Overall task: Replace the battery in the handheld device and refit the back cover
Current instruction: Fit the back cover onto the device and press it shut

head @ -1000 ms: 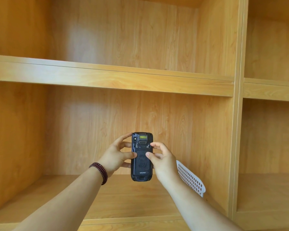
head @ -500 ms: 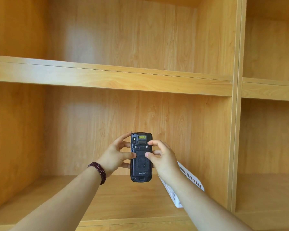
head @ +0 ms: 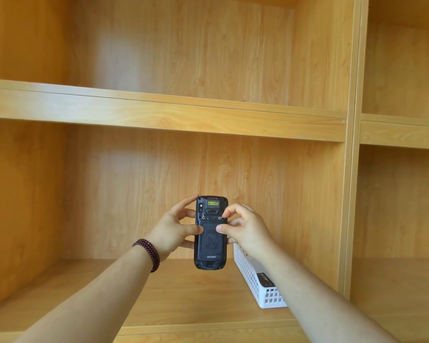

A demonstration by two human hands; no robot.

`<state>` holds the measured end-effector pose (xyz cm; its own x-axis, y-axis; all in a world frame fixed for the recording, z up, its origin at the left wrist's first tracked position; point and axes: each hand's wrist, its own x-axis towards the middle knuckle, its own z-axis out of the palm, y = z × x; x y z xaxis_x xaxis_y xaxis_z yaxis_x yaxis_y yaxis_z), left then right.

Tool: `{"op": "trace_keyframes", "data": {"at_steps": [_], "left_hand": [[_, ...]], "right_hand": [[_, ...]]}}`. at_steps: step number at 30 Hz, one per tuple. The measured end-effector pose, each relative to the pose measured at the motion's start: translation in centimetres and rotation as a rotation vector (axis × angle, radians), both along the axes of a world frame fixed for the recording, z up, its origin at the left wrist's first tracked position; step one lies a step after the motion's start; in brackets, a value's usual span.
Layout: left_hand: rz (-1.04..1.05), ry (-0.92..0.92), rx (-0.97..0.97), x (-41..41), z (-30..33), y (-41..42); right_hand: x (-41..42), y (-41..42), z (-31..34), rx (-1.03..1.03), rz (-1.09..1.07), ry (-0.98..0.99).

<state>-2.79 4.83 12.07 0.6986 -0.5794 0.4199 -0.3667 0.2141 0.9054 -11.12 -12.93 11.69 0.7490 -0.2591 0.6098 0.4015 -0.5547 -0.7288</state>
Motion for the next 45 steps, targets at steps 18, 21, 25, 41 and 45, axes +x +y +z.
{"op": "trace_keyframes", "data": {"at_steps": [18,21,25,41,45], "left_hand": [[0.019,0.032,0.011,0.4,-0.2,0.9],[0.024,0.027,0.004,0.2,-0.3,0.8],[0.024,0.035,0.0,0.0,-0.3,0.7],[0.03,0.044,0.005,-0.6,-0.8,1.1],[0.031,0.067,-0.003,-0.4,-0.6,1.2]], "right_hand": [[0.5,1.0,-0.9,0.088,0.034,-0.027],[0.2,1.1,-0.5,0.086,0.017,-0.018],[-0.1,1.2,-0.5,0.107,0.002,-0.019],[0.1,2.0,-1.4,0.214,-0.03,-0.013],[0.4,2.1,-1.8,0.225,-0.024,-0.064]]}}
